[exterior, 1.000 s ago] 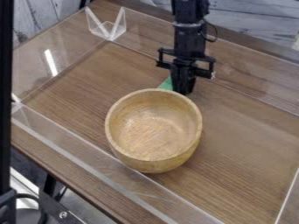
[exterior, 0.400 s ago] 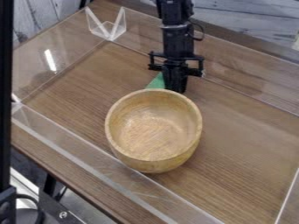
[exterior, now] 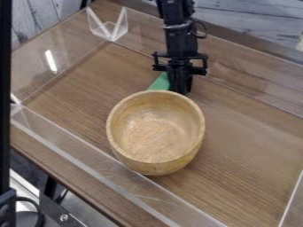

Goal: Remove the green block from inside the brown bowl and put it on the table

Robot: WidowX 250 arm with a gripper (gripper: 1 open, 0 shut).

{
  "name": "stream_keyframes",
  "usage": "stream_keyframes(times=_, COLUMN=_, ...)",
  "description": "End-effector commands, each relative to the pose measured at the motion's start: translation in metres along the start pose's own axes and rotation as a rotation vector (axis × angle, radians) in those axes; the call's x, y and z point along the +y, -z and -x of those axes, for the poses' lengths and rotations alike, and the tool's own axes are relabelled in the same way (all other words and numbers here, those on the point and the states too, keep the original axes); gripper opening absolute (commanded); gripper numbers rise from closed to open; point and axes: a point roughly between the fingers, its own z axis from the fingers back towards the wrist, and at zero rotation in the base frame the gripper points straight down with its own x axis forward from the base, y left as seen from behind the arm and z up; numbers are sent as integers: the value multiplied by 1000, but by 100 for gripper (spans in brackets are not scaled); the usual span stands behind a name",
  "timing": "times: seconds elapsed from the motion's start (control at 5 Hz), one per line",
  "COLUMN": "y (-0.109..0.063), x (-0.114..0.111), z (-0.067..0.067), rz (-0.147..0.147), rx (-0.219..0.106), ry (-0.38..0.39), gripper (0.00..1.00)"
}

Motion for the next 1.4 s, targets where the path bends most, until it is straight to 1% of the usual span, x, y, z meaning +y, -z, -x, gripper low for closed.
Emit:
stream_keyframes(times=0.0, y=-14, x=0, z=-2, rz=-15, rx=-38, ry=25, gripper=0)
stream_keyframes(times=0.2, y=-16, x=-1, z=-1, rz=-19, rx=-35, ry=38, gripper=0)
stream_keyframes(times=0.6, y=-24, x=-1, z=-3, rz=23, rx=-27, ry=20, gripper=0)
stream_keyframes(times=1.0, y=-32, x=-2, z=1, rz=5, rx=-79, ry=30, gripper=0)
stream_keyframes(times=1.2, y=-33, x=-3, z=4, rz=-3, rx=-64, ry=43, gripper=0)
